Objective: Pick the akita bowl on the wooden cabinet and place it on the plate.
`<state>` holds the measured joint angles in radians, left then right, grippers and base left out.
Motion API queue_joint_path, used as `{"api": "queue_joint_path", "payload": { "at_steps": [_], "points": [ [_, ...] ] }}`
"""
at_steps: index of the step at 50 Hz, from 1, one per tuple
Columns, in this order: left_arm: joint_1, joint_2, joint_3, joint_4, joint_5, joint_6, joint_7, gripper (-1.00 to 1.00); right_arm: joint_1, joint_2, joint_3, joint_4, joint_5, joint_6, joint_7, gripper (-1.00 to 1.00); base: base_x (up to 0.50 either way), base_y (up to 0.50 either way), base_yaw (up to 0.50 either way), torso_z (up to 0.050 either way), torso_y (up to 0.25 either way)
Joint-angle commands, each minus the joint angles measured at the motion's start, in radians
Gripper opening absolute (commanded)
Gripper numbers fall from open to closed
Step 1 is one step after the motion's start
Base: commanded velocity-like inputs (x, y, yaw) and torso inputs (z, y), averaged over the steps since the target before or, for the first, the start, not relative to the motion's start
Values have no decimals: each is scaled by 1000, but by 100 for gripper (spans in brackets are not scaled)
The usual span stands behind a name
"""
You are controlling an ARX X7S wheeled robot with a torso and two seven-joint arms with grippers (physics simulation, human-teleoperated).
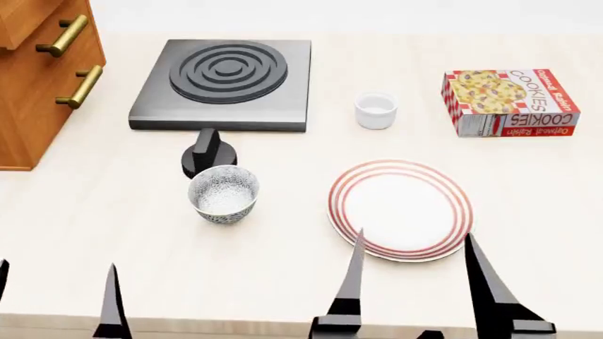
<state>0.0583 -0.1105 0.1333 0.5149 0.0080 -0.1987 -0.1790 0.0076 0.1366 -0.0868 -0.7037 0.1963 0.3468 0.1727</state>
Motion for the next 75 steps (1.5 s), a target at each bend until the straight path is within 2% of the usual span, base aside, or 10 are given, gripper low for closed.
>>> {"api": "queue_joint_path", "payload": {
  "at_steps": [1, 5, 12, 19, 56, 58, 75],
  "points": [
    [3, 20, -31, 127, -31, -99, 2, 100, -6, 3, 44, -198, 34, 79, 12, 100, 0, 0, 0, 0, 0],
    [12, 11, -16, 132, -35, -70, 5, 100, -7, 7, 16, -201, 25, 64, 10, 100, 0, 0, 0, 0, 0],
    [9, 29, -112, 158, -242, -93, 24, 100, -6, 16, -3, -184, 20, 49, 10, 100, 0, 0, 0, 39, 0],
    [7, 13, -78, 146, -195, -84, 4, 100, -2, 22, -17, -168, 20, 43, 14, 100, 0, 0, 0, 50, 0],
    [1, -27, -36, 149, -220, -85, -49, 100, 1, 53, -21, -173, 51, 37, 52, 100, 0, 0, 0, 50, 0],
    [4, -30, -30, 148, -212, -72, -50, 100, 8, 72, -55, -181, -14, 58, 67, 100, 0, 0, 0, 0, 0],
    [6, -47, -13, 139, -219, -53, -60, 100, -1, 76, -56, -175, 6, 21, 76, 100, 0, 462, 0, 0, 0]
  ]
}}
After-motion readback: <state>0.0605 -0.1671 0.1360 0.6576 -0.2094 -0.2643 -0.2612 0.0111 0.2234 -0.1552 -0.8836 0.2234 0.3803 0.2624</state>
